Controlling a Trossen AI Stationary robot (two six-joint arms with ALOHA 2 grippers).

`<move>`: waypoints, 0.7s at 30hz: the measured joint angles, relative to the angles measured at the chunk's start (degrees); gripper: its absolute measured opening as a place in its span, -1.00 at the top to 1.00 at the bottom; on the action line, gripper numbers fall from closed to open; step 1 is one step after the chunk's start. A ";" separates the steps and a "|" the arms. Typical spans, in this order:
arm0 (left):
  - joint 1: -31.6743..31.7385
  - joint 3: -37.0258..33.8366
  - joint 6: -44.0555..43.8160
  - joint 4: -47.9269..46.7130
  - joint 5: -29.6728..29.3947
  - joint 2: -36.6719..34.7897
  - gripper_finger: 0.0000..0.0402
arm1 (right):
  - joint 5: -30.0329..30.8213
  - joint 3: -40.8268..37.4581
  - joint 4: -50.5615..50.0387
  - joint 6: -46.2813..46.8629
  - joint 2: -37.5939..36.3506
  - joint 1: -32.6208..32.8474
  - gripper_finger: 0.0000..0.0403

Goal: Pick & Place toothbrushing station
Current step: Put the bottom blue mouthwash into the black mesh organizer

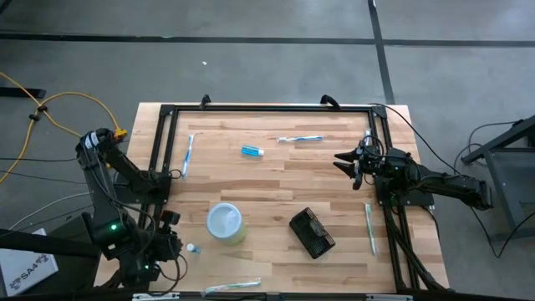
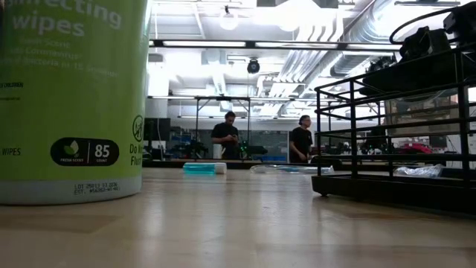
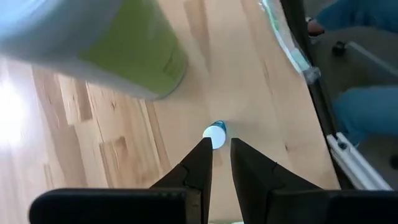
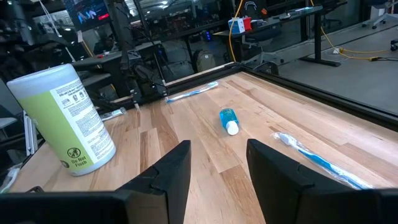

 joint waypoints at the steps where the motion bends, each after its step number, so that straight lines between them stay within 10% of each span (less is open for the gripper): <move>1: 0.41 0.00 -1.38 -0.60 0.59 0.19 0.74 | 0.00 0.01 0.00 0.01 0.01 0.02 0.27; 21: 8.86 -0.01 -9.39 -3.61 10.32 3.16 0.74 | 0.00 0.00 0.00 0.02 -0.02 0.00 0.27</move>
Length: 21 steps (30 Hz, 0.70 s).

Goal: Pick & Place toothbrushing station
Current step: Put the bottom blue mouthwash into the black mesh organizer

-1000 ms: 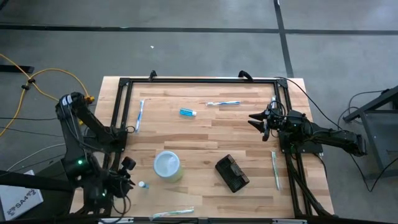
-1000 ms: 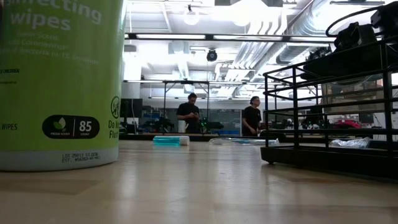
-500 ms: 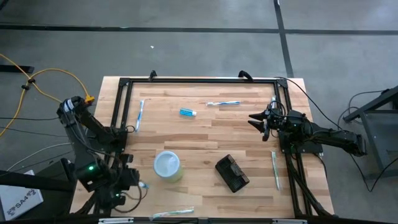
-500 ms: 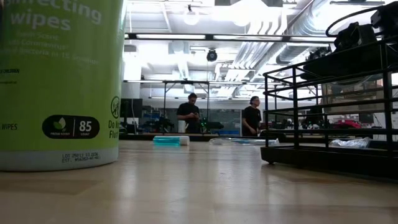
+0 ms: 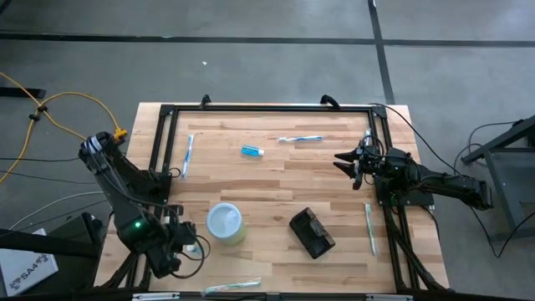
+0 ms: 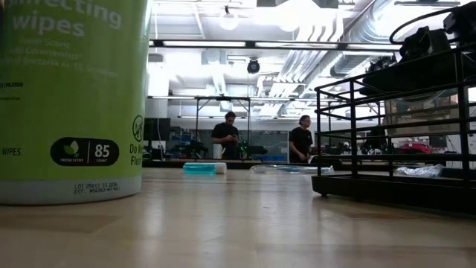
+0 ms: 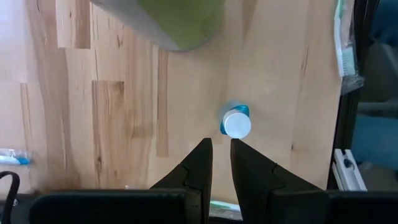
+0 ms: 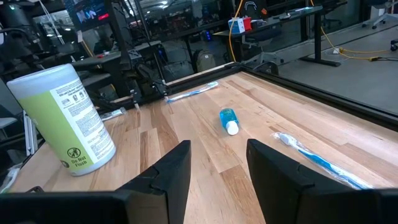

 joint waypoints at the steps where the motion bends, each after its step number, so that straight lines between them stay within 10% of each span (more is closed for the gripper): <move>1: -0.01 0.01 -0.17 -0.01 0.00 0.20 0.74 | 0.00 -0.01 0.00 -0.02 0.01 0.00 0.27; 21: -1.97 -0.03 -0.70 1.42 2.41 5.71 0.74 | 0.00 -0.01 -0.02 -0.02 0.02 0.00 0.27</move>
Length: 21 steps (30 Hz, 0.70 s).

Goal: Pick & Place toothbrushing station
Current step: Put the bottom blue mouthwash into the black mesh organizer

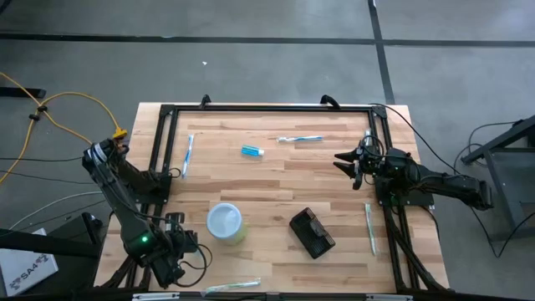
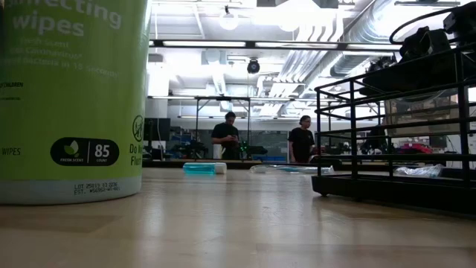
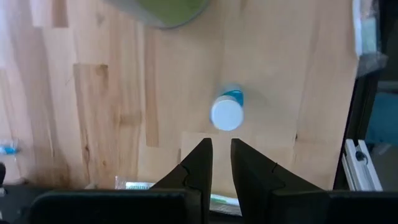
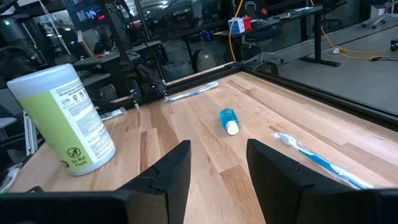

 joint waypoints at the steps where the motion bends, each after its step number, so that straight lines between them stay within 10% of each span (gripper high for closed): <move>1: -0.37 0.00 0.21 0.49 -0.13 0.23 0.73 | 0.00 0.02 0.00 0.00 0.00 0.01 0.27; 21: -0.89 -0.03 5.33 2.19 -1.43 1.77 0.31 | 0.00 0.02 -0.02 0.00 0.00 0.00 0.27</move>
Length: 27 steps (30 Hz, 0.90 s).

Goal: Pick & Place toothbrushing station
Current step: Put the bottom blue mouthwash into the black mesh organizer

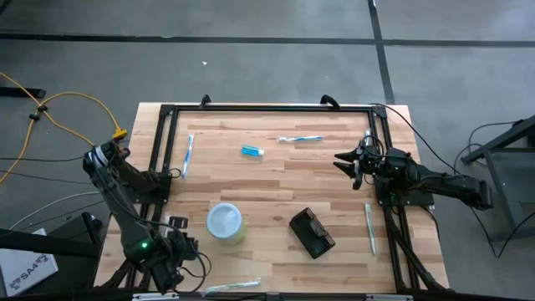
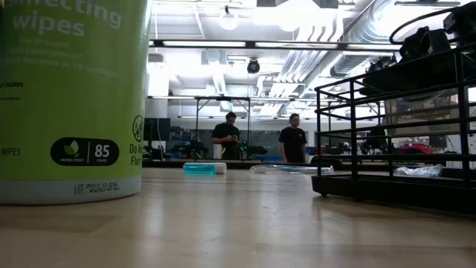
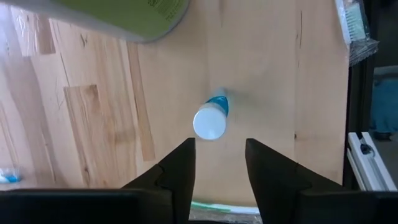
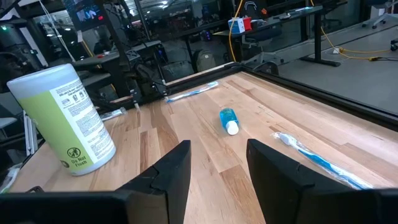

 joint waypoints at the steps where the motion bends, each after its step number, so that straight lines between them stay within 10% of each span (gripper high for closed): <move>1: 0.13 -0.01 0.52 0.32 -0.02 0.27 0.31 | 0.00 0.00 0.02 0.02 0.00 0.02 0.27; 27: -0.26 -2.74 2.56 3.27 -3.45 -3.23 0.30 | 0.00 -0.02 -0.02 0.02 0.00 0.02 0.27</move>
